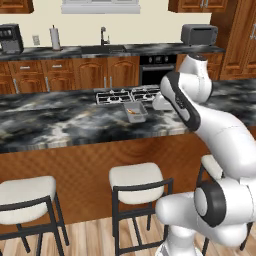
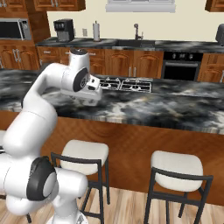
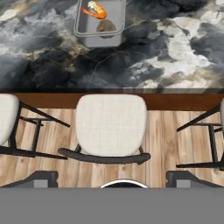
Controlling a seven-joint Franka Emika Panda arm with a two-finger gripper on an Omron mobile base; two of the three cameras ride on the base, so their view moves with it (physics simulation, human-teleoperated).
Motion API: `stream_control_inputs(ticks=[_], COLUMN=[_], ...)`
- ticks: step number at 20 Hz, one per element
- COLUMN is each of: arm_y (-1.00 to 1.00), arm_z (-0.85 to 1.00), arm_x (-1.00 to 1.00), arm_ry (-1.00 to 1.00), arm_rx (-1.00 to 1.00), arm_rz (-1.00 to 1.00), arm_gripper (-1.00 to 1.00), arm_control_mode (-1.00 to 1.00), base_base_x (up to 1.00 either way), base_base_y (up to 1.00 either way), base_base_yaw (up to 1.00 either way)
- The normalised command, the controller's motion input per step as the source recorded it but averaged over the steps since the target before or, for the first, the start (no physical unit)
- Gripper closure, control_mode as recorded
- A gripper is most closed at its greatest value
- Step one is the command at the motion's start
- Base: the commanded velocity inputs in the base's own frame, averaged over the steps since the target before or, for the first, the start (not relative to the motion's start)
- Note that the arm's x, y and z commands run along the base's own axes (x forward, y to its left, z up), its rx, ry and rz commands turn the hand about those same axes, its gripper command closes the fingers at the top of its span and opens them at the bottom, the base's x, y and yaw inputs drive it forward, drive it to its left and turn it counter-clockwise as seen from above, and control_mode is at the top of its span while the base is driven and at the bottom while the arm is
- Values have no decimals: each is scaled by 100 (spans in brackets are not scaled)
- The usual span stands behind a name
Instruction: Place the tupperware on the second highest shelf of the fridge. Make space for the tupperware among the existing items by rearranging them on the shelves if needed. Close the fridge door when finished.
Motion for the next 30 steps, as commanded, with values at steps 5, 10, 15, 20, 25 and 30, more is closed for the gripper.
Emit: stream_control_inputs(ticks=[5,10,15,20,25,30], arm_y=[0,0,0,0,0,0], arm_z=[-15,-16,-16,-16,-21,-36], arm_x=[71,79,73,57,55,41], arm_ry=[0,0,0,0,2,9], arm_rx=[10,11,9,5,1,-1], arm_rz=[3,4,4,1,0,0], arm_gripper=[-100,-100,-100,-100,-100,-100], arm_control_mode=[-100,-100,-100,-100,-100,-100], base_base_x=[0,0,0,0,0,0], base_base_y=[0,0,0,0,0,0], base_base_yaw=[0,0,0,0,0,0])
